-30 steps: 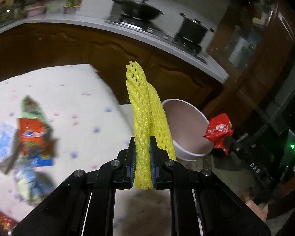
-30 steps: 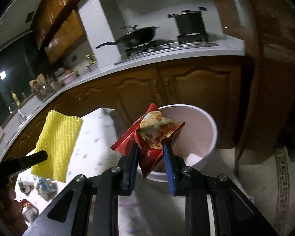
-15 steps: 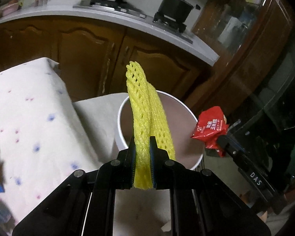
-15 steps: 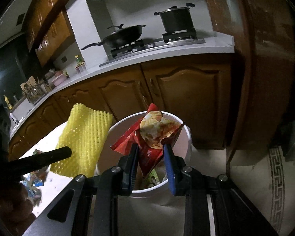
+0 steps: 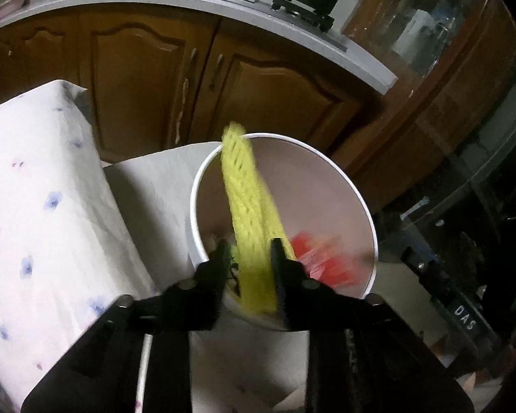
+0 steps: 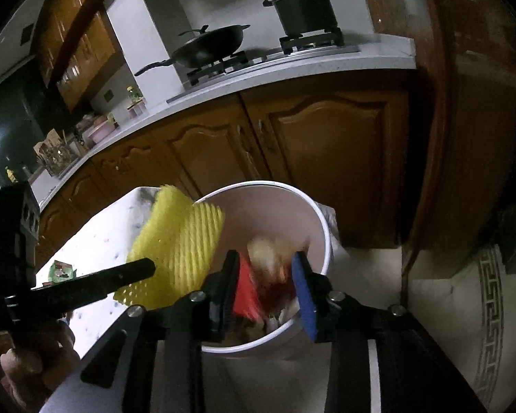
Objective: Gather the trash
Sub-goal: 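Open both tools to drop the yellow net and chip bag into the bin, then move both open tools back over the trash on the table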
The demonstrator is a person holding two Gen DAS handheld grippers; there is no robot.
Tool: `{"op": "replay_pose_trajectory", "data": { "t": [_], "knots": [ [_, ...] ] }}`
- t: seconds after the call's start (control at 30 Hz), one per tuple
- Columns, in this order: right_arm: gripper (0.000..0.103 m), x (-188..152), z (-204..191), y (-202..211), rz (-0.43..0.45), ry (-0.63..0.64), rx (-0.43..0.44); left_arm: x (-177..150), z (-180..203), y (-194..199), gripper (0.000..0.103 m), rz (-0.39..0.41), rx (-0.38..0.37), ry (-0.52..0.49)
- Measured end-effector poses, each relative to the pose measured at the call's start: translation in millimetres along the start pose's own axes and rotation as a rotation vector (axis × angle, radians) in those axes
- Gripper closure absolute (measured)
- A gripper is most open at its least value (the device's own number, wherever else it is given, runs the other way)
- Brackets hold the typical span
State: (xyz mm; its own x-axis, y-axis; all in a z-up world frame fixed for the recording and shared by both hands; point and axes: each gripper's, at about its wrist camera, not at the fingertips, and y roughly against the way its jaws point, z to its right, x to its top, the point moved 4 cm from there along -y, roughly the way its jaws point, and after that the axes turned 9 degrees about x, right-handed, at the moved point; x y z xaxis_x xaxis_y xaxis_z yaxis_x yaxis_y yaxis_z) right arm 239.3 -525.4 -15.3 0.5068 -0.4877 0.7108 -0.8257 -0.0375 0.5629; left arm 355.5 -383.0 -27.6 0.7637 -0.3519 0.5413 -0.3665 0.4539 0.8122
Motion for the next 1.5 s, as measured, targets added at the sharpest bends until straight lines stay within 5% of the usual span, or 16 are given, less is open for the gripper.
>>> {"op": "replay_pose_trajectory", "data": {
  "t": [0.33, 0.43, 0.47, 0.83, 1.5],
  "knots": [
    [0.064, -3, 4, 15, 0.032, -0.034, 0.008, -4, -7, 28, 0.07, 0.058, 0.025, 0.012],
    [0.034, -5, 0, 19, 0.038, -0.044, 0.029, -11, -17, 42, 0.07, 0.069, 0.037, 0.029],
    [0.033, -6, -2, 20, 0.043, -0.047, 0.041, -14, -21, 46, 0.07, 0.073, 0.044, 0.033],
    [0.027, -22, -45, 30, 0.05, -0.028, 0.103, -52, -69, 108, 0.046, 0.172, 0.178, 0.078],
    [0.023, -62, -158, 5, -0.03, 0.072, 0.248, -111, -171, 185, 0.046, 0.225, 0.23, 0.189]
  ]
}}
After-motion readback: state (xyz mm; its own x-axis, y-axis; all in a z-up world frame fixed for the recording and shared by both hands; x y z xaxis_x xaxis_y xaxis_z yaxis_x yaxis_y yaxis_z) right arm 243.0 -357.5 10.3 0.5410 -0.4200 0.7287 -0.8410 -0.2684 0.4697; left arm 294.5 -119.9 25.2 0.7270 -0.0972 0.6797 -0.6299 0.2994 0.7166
